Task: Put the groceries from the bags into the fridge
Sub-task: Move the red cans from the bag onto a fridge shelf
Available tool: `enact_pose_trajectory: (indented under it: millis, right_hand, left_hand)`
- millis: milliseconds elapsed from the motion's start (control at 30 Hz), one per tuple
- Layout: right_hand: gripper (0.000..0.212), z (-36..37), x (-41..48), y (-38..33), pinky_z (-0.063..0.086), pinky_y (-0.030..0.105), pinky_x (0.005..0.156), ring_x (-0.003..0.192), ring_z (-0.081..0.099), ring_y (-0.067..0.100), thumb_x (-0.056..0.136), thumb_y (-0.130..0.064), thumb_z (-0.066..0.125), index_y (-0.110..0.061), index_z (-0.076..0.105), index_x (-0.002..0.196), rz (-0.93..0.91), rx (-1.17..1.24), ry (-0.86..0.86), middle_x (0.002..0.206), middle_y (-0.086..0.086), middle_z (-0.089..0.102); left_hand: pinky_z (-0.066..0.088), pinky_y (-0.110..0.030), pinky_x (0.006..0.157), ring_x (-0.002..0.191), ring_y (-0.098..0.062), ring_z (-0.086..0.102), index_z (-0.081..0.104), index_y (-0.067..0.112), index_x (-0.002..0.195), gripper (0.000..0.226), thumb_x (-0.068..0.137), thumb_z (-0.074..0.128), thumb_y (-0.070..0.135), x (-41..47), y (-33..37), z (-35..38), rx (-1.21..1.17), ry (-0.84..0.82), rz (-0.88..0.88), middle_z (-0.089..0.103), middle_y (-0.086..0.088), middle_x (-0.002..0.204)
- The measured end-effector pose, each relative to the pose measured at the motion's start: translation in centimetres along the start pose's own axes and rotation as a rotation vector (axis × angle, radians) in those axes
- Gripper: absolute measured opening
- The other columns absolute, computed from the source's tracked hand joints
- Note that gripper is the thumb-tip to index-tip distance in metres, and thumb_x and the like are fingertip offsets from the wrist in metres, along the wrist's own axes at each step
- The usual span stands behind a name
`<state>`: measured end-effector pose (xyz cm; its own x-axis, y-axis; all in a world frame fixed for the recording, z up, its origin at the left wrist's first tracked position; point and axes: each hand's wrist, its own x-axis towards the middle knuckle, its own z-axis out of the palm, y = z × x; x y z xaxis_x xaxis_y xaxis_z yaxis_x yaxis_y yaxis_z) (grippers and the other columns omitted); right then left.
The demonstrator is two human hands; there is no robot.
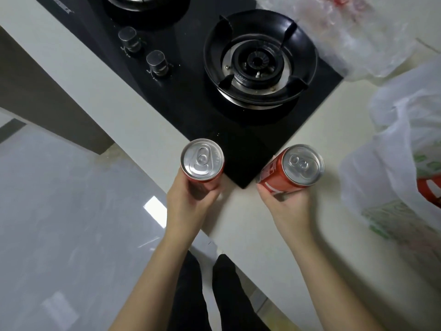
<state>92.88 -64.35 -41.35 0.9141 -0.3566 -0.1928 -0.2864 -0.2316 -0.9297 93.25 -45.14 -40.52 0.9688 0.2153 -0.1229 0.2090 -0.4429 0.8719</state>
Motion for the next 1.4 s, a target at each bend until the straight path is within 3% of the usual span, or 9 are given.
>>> enact_pose_trajectory:
  millis: [133, 267, 433, 600, 767, 967, 1067, 1200, 1400]
  right_hand:
    - [0.035, 0.1, -0.1, -0.4, 0.052, 0.025, 0.082, 0.086, 0.069, 0.020, 0.070, -0.015, 0.083, 0.001, 0.066, 0.097, -0.046, -0.020, 0.002, 0.089, 0.012, 0.071]
    - [0.046, 0.3, -0.1, -1.0, 0.053, 0.026, 0.084, 0.087, 0.069, 0.019, 0.067, -0.032, 0.078, 0.001, 0.067, 0.097, -0.058, -0.029, -0.004, 0.090, 0.011, 0.071]
    - [0.043, 0.0, 0.1, -0.9, 0.052, 0.024, 0.085, 0.089, 0.069, 0.016, 0.070, -0.025, 0.078, 0.001, 0.067, 0.102, -0.049, -0.036, -0.023, 0.093, 0.011, 0.072]
    - [0.054, -0.5, 0.1, -2.0, 0.052, 0.024, 0.085, 0.096, 0.069, 0.016, 0.067, -0.023, 0.080, -0.002, 0.061, 0.113, -0.047, 0.032, -0.068, 0.103, 0.009, 0.070]
    - [0.053, -1.0, -0.4, -7.2, 0.048, 0.012, 0.076, 0.086, 0.065, 0.000, 0.062, -0.014, 0.082, -0.030, 0.055, 0.105, -0.189, 0.100, -0.067, 0.092, -0.021, 0.068]
    - [0.062, 0.1, -1.7, -17.5, 0.050, 0.012, 0.081, 0.097, 0.063, -0.007, 0.069, -0.023, 0.086, -0.042, 0.049, 0.116, -0.352, 0.202, -0.167, 0.100, -0.032, 0.064]
    - [0.062, 1.4, -3.3, -23.3, 0.045, 0.002, 0.071, 0.089, 0.059, -0.018, 0.077, -0.014, 0.081, -0.037, 0.047, 0.123, -0.458, 0.255, -0.257, 0.095, -0.031, 0.062]
    - [0.062, 4.3, -6.9, -30.3, 0.051, 0.010, 0.063, 0.083, 0.065, -0.006, 0.080, -0.016, 0.078, -0.021, 0.048, 0.134, -0.602, 0.364, -0.428, 0.094, -0.016, 0.066]
    - [0.051, 10.6, -16.0, -38.5, 0.049, 0.007, 0.062, 0.087, 0.063, -0.009, 0.080, -0.025, 0.074, -0.036, 0.047, 0.122, -0.755, 0.526, -0.704, 0.099, -0.019, 0.062]
  left_hand:
    - [0.041, -0.004, 0.071, 0.086, 0.003, 0.061, 0.064, 0.008, 0.107, 0.042, 0.071, 0.084, 0.020, 0.2, -0.6, 0.1, -0.006, -0.013, -0.021, 0.068, 0.008, 0.093]
    - [0.043, -0.008, 0.071, 0.084, -0.003, 0.064, 0.065, 0.006, 0.104, 0.050, 0.065, 0.084, 0.031, 0.7, -0.6, 0.4, -0.038, -0.025, -0.074, 0.070, 0.005, 0.091]
    - [0.042, -0.007, 0.068, 0.079, -0.003, 0.063, 0.066, 0.004, 0.100, 0.061, 0.060, 0.077, 0.049, 1.4, -0.1, 1.1, -0.072, -0.023, -0.075, 0.069, 0.004, 0.087]
    - [0.043, -0.006, 0.070, 0.085, -0.002, 0.062, 0.063, 0.007, 0.110, 0.051, 0.068, 0.084, 0.026, 1.2, 1.2, 0.5, -0.105, -0.009, -0.052, 0.069, 0.006, 0.094]
    - [0.045, -0.012, 0.068, 0.078, -0.002, 0.061, 0.058, 0.005, 0.109, 0.046, 0.071, 0.083, 0.017, 0.6, 6.0, -1.8, -0.247, 0.006, 0.005, 0.064, 0.011, 0.085]
    - [0.054, -0.031, 0.067, 0.082, -0.018, 0.066, 0.053, 0.015, 0.111, 0.052, 0.069, 0.077, 0.034, 0.3, 14.5, -8.6, -0.338, 0.123, 0.180, 0.065, 0.001, 0.089]
    - [0.054, -0.029, 0.065, 0.080, -0.018, 0.066, 0.052, 0.017, 0.113, 0.053, 0.070, 0.079, 0.033, -0.4, 17.8, -13.8, -0.333, 0.240, 0.276, 0.065, 0.002, 0.089]
    - [0.049, -0.010, 0.060, 0.081, -0.002, 0.065, 0.048, 0.024, 0.114, 0.049, 0.078, 0.079, 0.015, -2.8, 20.7, -21.1, -0.305, 0.372, 0.382, 0.062, 0.007, 0.091]
    - [0.052, -0.015, 0.066, 0.087, -0.005, 0.065, 0.046, 0.022, 0.123, 0.054, 0.080, 0.078, 0.019, -9.0, 21.2, -33.1, -0.251, 0.620, 0.446, 0.063, 0.002, 0.099]
